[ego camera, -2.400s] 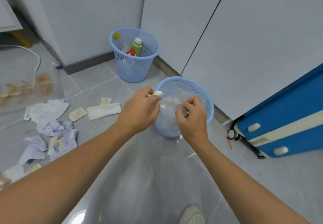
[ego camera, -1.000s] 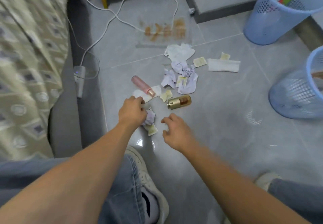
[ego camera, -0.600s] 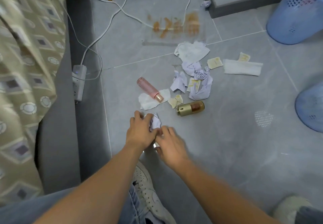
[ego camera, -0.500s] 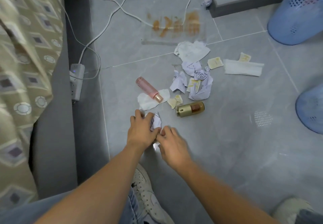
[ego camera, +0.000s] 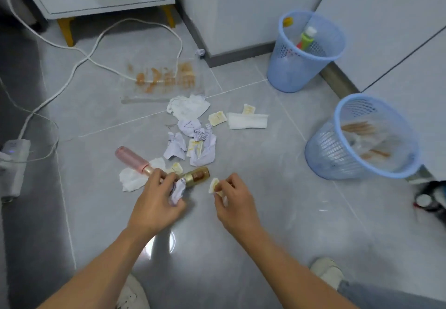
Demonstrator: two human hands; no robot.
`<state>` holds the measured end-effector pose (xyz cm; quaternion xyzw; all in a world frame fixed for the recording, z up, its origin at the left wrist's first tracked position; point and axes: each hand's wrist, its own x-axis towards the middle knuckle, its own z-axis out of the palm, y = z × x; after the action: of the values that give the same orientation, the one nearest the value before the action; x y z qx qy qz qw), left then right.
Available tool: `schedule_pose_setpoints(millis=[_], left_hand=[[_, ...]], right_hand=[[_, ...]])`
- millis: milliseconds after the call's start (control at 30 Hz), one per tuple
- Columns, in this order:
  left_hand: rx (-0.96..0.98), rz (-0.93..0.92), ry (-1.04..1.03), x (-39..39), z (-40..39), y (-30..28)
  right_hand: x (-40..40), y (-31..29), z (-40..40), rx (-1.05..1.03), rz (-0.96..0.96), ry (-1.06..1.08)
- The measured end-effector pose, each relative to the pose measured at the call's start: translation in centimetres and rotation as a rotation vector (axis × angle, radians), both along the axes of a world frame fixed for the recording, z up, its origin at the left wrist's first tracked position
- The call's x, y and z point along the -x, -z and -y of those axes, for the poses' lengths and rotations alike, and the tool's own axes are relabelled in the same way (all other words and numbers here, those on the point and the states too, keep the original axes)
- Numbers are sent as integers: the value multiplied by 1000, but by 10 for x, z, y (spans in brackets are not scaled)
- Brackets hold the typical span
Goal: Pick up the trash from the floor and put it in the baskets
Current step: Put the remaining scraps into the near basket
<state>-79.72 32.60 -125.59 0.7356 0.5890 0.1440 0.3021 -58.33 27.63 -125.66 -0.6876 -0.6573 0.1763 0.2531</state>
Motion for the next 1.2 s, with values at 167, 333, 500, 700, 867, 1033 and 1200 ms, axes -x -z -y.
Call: schedule_pose_setpoints(millis=[167,333,500,700,867,1033,1200], left_hand=[[-144,179,178,-93,-33,-62],[-268,279,411,-226,-60,-119],[-336,227,516,-345,-80,-144],[-307,-23,669,-428,-90,-138],[-408,-10,615,-371,-86,-135],[-374,-94,477,-227,-96,-122],[-229,-204,289,-77,-109,-104]], right_hand=[[-84,-73,-25,-189,-59,236],[-199,-132,-32,-386,25,451],[-294,-141,-27,-323,57,614],[-347,-131,-16,117,242,612],[-320,-141,-19,-48,177,566],[-235,-151,-50,-140,70,372],[-117,-125,-72,-148,15,92]])
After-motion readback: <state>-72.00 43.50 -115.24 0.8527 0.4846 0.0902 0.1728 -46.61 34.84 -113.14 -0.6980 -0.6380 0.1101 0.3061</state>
